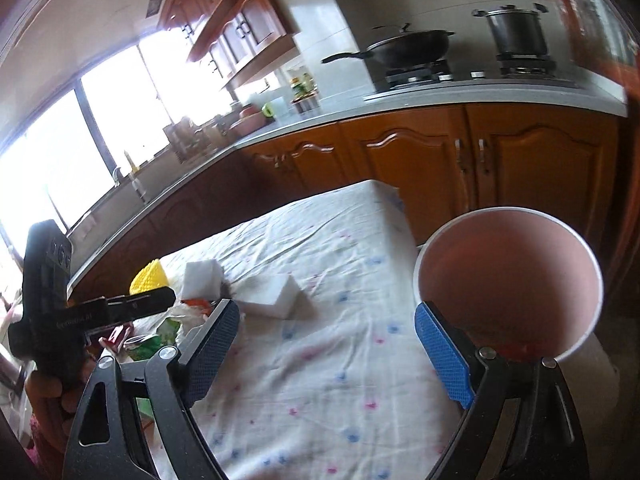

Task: Collect trash
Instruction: 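Grasp a white sponge with the left tool while the right grasps another sponge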

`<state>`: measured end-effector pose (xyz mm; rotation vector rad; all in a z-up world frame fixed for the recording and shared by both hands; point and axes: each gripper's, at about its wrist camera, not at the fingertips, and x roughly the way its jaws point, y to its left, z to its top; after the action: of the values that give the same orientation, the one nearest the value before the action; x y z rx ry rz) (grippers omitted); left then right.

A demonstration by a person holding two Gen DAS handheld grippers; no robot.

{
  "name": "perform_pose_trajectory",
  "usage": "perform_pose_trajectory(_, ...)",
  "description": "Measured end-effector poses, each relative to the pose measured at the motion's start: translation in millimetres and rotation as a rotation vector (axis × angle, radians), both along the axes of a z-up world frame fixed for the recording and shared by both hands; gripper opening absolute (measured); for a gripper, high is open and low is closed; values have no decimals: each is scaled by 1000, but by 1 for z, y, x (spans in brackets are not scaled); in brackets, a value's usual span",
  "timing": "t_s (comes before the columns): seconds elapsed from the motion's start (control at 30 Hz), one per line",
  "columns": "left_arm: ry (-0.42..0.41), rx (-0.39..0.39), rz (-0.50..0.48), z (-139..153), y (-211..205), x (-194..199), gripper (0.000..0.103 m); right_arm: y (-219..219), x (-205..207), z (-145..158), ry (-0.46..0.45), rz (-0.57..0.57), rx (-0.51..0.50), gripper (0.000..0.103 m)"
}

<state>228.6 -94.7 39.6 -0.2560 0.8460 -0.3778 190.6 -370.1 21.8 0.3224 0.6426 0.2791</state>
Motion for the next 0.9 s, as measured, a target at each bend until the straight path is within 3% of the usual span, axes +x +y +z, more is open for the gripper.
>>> perform_pose_trajectory(0.2, 12, 18, 33, -2, 21, 7, 56, 19, 10, 1, -6, 57, -21, 91)
perform_pose_trajectory(0.47, 47, 65, 68, -5, 40, 27, 56, 51, 32, -3, 9, 176, -122, 93)
perform_pose_trajectory(0.9, 114, 79, 55, -24, 65, 76, 56, 129, 90, -29, 0, 495, -344, 93)
